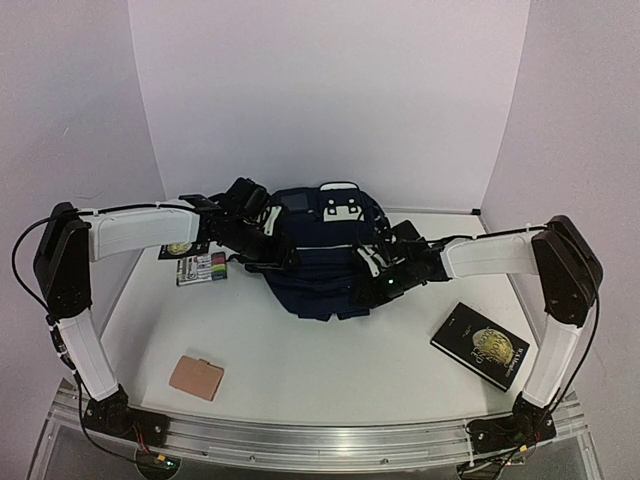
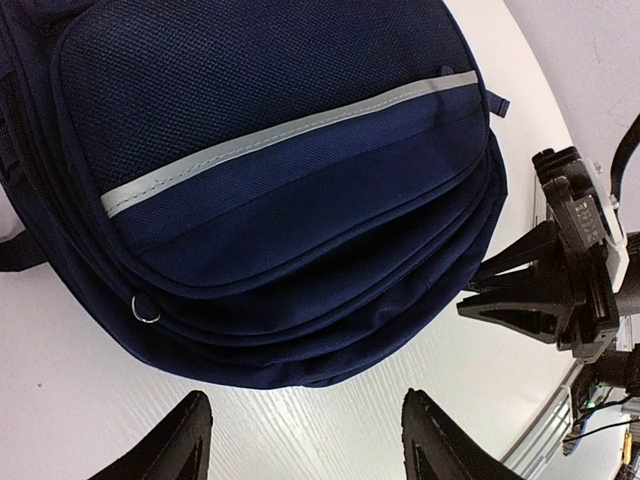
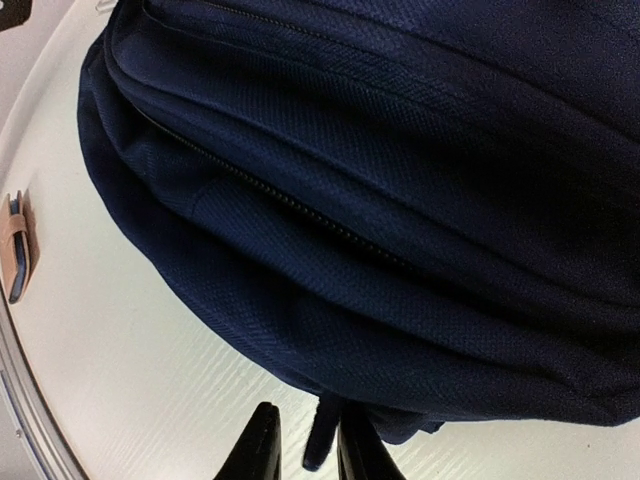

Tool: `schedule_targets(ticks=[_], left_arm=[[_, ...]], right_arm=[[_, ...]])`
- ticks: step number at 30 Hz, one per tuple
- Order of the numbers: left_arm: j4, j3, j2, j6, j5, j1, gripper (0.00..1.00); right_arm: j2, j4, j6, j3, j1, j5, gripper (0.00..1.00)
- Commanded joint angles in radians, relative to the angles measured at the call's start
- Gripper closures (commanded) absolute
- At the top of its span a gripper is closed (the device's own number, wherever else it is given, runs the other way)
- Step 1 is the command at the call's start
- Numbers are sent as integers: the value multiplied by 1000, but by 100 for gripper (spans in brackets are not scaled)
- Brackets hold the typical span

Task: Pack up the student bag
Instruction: Zip the student bag at the center of the board.

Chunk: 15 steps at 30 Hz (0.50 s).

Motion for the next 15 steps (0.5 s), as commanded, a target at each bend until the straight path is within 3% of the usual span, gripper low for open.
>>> schedule_targets(ticks=[1,3,11,15], left_arm=[[-5,43,-18,78,14,-6,35],[-11,49,2,148,24,-25,33],[-14,55,60,511,50,-79,27],[77,8,51,617,110,-86,27]], right_arm=[[-18,15,22,31,1,34,92],[-29,12,23,27,1,41,100],[-69,8,-5,31,0,45,100],[-83,-2,-19,33,-1,36,100]])
